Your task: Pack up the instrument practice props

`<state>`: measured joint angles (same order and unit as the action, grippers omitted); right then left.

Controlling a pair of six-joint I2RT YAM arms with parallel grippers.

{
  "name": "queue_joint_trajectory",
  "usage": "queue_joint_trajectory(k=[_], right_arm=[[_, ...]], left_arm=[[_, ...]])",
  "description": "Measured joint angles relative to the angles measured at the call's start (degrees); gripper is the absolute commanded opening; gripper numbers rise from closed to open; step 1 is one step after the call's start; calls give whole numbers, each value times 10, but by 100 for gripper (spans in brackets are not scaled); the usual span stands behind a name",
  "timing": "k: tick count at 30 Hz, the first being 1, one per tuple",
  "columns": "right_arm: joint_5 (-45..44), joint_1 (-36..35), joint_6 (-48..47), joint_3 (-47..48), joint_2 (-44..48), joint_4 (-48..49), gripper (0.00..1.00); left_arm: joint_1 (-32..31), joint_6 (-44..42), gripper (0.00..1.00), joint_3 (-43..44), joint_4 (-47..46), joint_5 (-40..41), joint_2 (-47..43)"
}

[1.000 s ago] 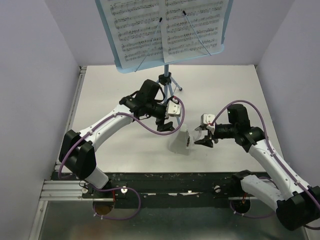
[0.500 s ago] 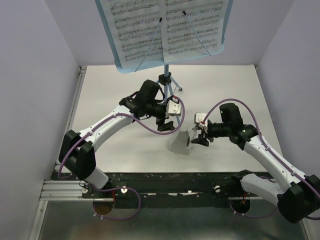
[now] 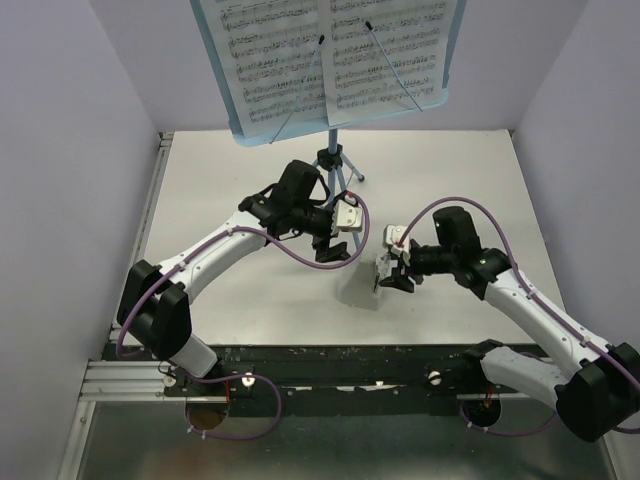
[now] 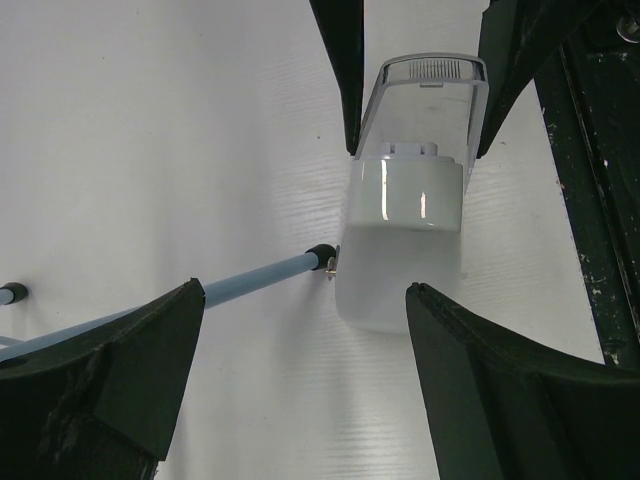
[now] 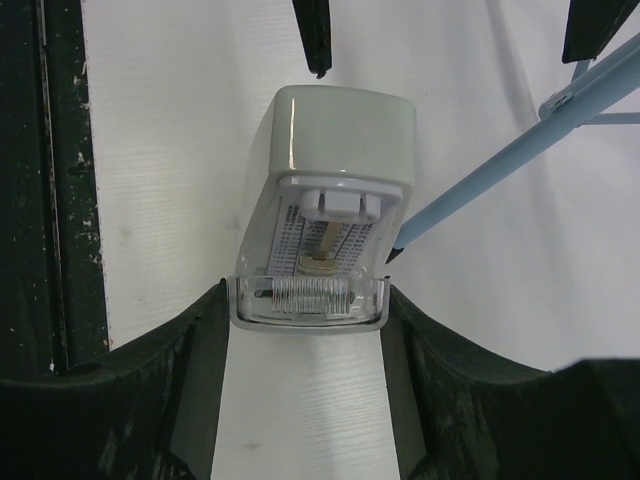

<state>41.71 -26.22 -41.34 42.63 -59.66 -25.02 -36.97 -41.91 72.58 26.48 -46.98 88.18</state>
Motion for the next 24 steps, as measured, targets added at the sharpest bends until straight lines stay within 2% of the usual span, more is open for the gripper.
queue_joint_trajectory(k=[24], right_arm=[[-35,-23,4,0,-12,27,0]], left_arm=[[0,4,91,-3,-7,0,-2]])
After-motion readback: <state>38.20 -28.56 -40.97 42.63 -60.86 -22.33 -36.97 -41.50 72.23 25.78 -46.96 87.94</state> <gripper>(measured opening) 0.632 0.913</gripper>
